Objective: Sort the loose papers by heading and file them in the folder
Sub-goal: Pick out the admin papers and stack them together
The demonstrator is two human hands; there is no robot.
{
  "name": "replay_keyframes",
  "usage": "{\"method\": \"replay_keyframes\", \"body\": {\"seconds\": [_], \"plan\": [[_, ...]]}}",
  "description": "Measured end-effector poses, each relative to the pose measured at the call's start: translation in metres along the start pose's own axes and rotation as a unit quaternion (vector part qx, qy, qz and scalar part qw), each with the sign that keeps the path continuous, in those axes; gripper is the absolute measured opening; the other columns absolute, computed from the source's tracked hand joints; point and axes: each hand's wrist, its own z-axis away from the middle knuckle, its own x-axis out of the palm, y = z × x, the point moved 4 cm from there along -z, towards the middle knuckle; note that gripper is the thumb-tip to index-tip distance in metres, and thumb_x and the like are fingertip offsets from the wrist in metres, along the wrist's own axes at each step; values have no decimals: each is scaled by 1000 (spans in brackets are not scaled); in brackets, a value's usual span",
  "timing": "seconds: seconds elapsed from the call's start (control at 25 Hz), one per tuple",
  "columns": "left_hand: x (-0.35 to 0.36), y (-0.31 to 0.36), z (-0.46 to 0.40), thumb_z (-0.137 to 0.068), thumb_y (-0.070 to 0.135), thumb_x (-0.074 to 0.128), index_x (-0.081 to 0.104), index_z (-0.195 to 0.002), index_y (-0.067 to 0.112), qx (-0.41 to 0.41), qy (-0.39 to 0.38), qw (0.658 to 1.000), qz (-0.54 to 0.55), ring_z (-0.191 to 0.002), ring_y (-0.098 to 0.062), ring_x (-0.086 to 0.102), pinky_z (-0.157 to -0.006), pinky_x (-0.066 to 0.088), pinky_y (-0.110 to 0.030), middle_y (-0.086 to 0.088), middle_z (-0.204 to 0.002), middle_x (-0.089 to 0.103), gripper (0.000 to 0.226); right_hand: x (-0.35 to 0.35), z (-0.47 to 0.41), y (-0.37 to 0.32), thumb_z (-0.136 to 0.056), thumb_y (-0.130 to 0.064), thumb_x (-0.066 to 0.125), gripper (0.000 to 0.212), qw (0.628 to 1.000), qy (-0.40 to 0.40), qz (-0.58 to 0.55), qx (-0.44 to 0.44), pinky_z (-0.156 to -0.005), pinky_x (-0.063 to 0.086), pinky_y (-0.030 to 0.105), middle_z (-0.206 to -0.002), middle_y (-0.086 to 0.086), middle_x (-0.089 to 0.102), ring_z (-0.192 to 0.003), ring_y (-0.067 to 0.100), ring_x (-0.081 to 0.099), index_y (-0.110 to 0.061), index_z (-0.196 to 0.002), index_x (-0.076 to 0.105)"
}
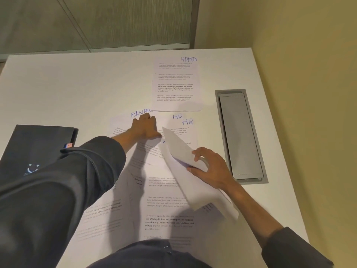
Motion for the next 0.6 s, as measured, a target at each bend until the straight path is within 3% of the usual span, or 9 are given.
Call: {"method": "replay_keyframes", "body": {"seconds": [0.08, 0.2, 0.32, 0.4, 0.52, 0.6], "plan": [[0, -1, -1, -76, 47, 72, 53, -120, 12, -3, -1, 1000, 3, -120, -31, 43, -97, 35, -43, -11, -126, 43, 59, -3, -2, 2, -74, -77, 59, 49, 1000, -4, -21, 11, -84, 51, 25, -117, -20, 63, -104, 6, 60, -35, -100, 55], [-6, -4, 1, -78, 31, 70, 59, -124, 11, 13, 68, 996, 51, -114, -32, 48, -94, 38, -41, -14, -122, 48, 51, -10, -8, 0, -76, -84, 47, 66, 997, -19, -68, 18, -83, 54, 31, -113, -17, 66, -101, 9, 63, -31, -113, 60], [-13, -2, 15, -76, 21, 66, 68, -106, 9, 71, 130, 984, 96, -98, -33, 57, -85, 43, -39, -14, -108, 58, 33, -20, -15, -2, -80, -81, 42, 48, 991, -5, -132, 35, -75, 46, 19, -90, -24, 67, -81, -2, 62, -42, -97, 65], [-10, 2, 32, -74, 21, 57, 69, -96, 8, 122, 139, 977, 108, -88, -32, 60, -79, 47, -39, -11, -98, 64, 28, -29, -18, 0, -80, -82, 44, 45, 983, 17, -171, 59, -68, 40, 16, -73, -20, 62, -64, -1, 53, -42, -82, 65], [4, 6, 55, -77, 16, 62, 63, -91, 12, 150, 121, 973, 126, -81, -27, 58, -66, 42, -33, -3, -91, 63, 14, -49, -27, 11, -82, -65, 63, 47, 980, 52, -150, 121, -66, 47, 27, -85, -7, 71, -75, 11, 66, -23, -100, 72], [12, 6, 67, -81, 15, 63, 58, -91, 12, 145, 104, 976, 124, -73, -25, 54, -59, 36, -29, -3, -82, 62, 12, -67, -38, 15, -85, -47, 71, 42, 985, 94, -56, 130, -75, 52, 30, -101, -7, 72, -90, 14, 68, -19, -116, 68]]}}
